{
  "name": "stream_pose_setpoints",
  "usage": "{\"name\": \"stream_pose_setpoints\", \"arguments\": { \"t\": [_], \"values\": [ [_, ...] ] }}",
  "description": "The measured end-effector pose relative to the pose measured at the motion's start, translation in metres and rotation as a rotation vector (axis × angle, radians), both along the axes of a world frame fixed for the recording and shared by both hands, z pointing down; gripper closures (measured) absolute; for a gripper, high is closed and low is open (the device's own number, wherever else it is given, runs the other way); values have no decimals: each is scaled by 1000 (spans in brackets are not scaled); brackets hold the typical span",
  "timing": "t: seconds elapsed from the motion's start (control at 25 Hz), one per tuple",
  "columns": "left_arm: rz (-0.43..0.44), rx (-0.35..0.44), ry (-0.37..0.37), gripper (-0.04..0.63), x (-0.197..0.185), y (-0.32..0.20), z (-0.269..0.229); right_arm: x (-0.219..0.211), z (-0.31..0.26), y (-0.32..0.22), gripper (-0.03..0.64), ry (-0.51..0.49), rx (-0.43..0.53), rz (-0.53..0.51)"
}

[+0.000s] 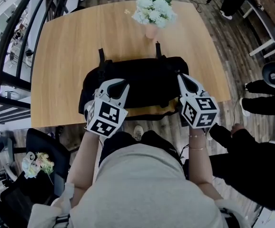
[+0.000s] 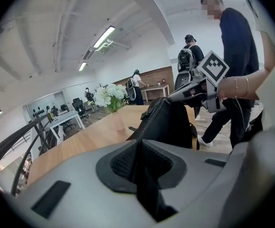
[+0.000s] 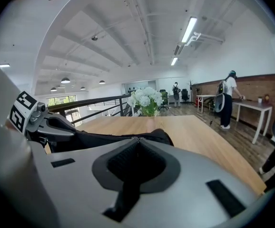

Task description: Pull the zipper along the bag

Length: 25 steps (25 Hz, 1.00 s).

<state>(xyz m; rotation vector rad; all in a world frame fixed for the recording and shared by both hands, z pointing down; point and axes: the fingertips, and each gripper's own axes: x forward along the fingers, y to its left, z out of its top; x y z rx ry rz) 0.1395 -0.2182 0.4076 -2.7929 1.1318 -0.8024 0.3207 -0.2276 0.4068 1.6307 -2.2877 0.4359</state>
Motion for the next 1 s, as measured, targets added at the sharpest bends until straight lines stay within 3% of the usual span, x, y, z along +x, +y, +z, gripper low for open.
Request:
{"name": "stream_pose_setpoints", "arguments": {
  "t": [0.24,0.36,0.64,0.84,1.0],
  "values": [
    [-8,-11,1,551,1,3,2,-2,0,4,601,-27,0,6],
    [-9,-15,-1,540,3,5,1,-5,-2,7,571,-27,-10,-10],
    [-66,-23,66,482,-3,7,-9,-21,-20,13,555,-82,20,-63],
    [-127,-44,181,482,-6,11,-24,-47,-33,20,531,-142,42,-128],
    [-149,-103,320,482,-5,16,-33,-66,-40,26,525,-159,66,-179]
  ]
}}
